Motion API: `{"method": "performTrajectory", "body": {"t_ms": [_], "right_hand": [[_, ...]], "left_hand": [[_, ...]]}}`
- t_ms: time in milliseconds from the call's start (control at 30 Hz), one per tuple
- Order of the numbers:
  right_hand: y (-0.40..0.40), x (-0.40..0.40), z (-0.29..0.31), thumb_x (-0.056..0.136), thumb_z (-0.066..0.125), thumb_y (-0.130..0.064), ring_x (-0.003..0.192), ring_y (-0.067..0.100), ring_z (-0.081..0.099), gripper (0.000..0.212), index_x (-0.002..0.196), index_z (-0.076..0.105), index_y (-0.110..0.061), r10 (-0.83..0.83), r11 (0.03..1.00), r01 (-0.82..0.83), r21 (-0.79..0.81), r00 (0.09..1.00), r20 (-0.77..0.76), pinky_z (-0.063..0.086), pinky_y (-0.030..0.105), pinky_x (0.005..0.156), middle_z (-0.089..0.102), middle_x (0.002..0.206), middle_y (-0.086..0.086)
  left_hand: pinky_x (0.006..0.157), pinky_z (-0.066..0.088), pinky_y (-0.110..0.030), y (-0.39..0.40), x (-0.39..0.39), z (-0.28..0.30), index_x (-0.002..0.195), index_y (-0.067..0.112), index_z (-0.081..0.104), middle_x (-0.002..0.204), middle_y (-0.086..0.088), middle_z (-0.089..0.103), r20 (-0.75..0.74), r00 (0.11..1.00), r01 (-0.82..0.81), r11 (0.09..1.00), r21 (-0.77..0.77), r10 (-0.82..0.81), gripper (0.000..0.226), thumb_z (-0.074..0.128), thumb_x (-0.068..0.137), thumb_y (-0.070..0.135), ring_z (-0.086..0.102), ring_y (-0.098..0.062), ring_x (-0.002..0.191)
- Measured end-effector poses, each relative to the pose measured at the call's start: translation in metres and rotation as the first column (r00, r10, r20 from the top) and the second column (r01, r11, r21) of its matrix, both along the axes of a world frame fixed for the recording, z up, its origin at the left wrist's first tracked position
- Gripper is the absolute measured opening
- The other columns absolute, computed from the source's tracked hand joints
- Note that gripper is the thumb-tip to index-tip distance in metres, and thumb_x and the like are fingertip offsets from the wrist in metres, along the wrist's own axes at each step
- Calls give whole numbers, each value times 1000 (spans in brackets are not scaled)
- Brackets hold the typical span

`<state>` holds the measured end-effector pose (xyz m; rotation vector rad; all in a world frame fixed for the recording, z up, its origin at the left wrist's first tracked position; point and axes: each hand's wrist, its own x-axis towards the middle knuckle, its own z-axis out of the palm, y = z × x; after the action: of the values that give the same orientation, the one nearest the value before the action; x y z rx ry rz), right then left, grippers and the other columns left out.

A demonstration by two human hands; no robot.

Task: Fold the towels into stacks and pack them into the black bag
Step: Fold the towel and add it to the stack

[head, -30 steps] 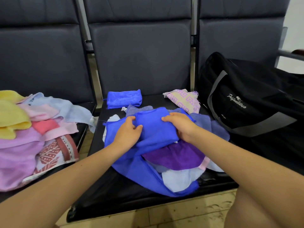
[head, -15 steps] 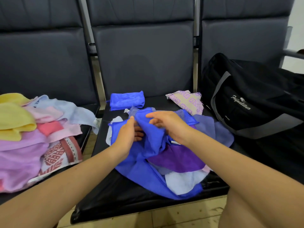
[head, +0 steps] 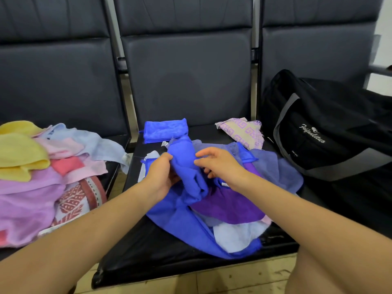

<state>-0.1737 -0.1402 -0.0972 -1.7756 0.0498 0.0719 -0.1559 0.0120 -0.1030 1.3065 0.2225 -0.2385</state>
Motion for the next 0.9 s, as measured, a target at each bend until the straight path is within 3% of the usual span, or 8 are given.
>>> {"method": "performTrajectory", "body": {"t_ms": [233,367,467,533,600,700,767,900], "right_hand": [[12,1,-10,87,66,-37,66,11,54,26,99,63,-14,63,984,-68,-162,997,-39,46,24,55,59,79,-4],[22,2,-11,82,68,-50,67,14,48,40,83,64,-10,39,963,-43,-266,999,-20,44,33,67,53,72,-1],[28,0,-12,79,69,-53,59,16,36,51,58,39,-18,46,923,-48,-381,999,-13,31,32,60,37,58,1],[34,-3,-15,77,69,-57,57,16,40,53,55,40,-19,43,868,-27,-495,999,21,35,31,58,41,58,-3],[41,-7,-21,74,67,-63,83,18,54,47,79,60,-16,53,778,3,-628,996,71,48,34,74,53,87,0],[51,-8,-29,76,60,-69,118,27,44,65,112,58,-14,53,676,31,-736,994,91,42,45,97,47,122,7],[56,-8,-29,77,58,-70,121,29,41,65,112,57,-16,38,668,40,-743,995,88,40,47,99,46,124,7],[57,-6,-24,75,62,-67,110,26,48,51,94,55,-19,18,731,31,-682,998,64,43,45,95,51,115,5]], "left_hand": [[73,53,-35,22,5,5,100,9,60,94,-14,69,-48,999,-14,1000,13,15,26,51,95,32,66,-28,86],[68,53,-34,34,12,-2,107,10,60,108,-14,68,49,998,-48,972,230,38,19,54,96,25,67,-26,91],[76,51,-39,45,15,-11,103,5,59,104,-12,64,225,973,-169,818,550,50,21,50,98,23,63,-29,94],[68,45,-32,51,17,-20,103,-2,56,93,-11,59,299,954,-232,683,692,22,26,45,99,22,56,-27,87],[63,38,-32,58,18,-28,100,-4,55,88,-10,55,278,961,-225,608,762,8,28,43,99,22,52,-26,84],[70,35,-32,64,20,-38,99,-3,58,89,-11,58,238,971,-188,548,815,-22,29,43,99,22,53,-27,85],[67,34,-32,64,19,-39,94,-2,57,85,-9,55,242,970,-191,556,809,-19,26,44,99,21,51,-25,81],[59,36,-29,56,13,-36,78,7,49,74,-6,49,245,966,-223,748,625,84,23,43,98,17,45,-21,73]]}}
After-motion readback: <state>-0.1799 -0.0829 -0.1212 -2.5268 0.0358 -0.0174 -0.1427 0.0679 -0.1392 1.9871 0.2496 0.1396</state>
